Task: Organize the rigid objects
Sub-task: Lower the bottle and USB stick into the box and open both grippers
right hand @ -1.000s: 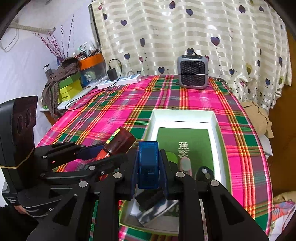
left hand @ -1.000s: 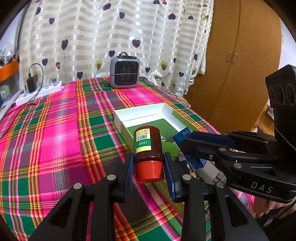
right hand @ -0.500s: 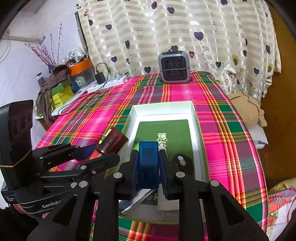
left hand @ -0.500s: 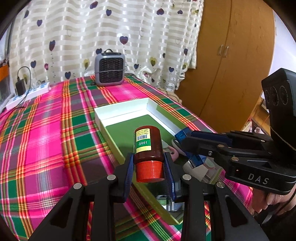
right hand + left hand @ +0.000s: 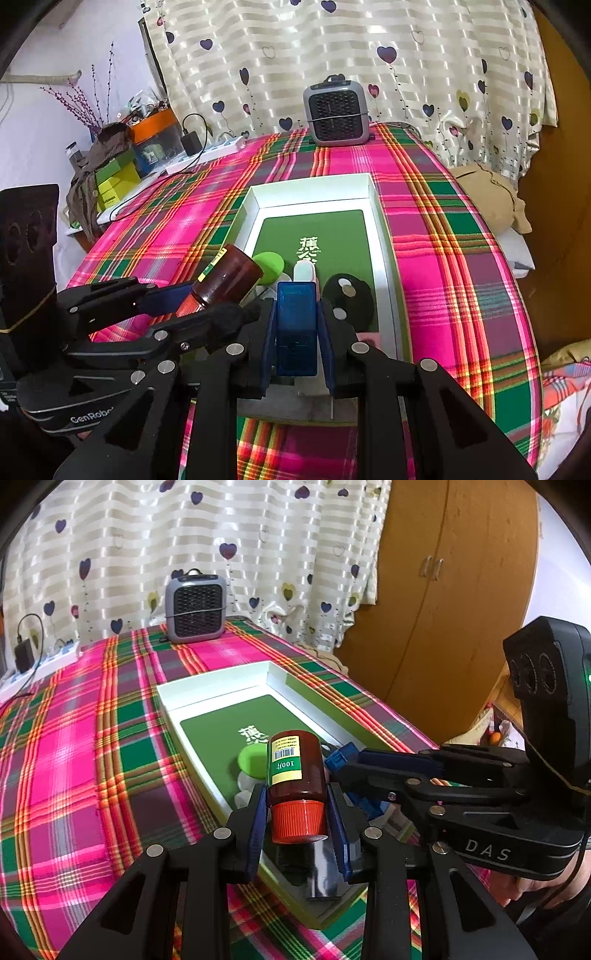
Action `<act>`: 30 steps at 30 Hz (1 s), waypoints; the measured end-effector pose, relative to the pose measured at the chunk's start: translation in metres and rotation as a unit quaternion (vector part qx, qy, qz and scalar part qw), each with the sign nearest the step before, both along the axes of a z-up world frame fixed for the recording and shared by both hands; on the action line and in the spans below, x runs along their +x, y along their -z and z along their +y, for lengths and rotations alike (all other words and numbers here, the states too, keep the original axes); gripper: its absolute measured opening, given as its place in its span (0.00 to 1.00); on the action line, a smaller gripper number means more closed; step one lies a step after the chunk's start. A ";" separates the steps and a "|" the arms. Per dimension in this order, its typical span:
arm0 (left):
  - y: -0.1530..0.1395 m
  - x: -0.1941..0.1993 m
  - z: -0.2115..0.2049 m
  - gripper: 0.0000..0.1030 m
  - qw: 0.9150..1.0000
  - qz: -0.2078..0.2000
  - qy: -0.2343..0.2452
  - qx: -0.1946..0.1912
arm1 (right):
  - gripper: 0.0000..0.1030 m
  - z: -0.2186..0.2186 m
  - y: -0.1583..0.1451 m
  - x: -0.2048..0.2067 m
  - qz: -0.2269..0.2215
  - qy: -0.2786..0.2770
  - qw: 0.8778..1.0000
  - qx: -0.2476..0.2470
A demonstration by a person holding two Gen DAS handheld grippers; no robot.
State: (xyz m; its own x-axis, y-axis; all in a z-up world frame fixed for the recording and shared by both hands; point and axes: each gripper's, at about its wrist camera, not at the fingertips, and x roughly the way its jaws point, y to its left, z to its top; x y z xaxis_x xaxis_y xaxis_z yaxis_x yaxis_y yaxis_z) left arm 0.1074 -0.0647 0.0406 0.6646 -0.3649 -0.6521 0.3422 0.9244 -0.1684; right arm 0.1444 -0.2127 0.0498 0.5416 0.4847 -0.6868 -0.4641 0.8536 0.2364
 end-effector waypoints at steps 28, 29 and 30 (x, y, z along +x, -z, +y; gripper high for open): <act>0.008 0.004 -0.018 0.30 1.000 0.007 0.018 -0.001 | 0.22 -0.015 0.011 0.001 0.008 0.018 1.000 -0.009; 0.008 0.005 -0.018 0.30 1.000 0.008 0.019 -0.004 | 0.22 -0.016 0.011 0.001 0.008 0.018 1.000 -0.009; 0.008 0.006 -0.018 0.30 1.000 0.009 0.019 -0.006 | 0.22 -0.016 0.011 0.001 0.008 0.019 1.000 -0.009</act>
State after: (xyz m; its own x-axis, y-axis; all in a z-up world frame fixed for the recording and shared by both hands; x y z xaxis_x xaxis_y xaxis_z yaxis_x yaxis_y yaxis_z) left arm 0.1132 -0.0829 0.0325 0.6387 -0.3977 -0.6587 0.3739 0.9086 -0.1860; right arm 0.1457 -0.2291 0.0386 0.5481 0.4515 -0.7040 -0.4285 0.8745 0.2273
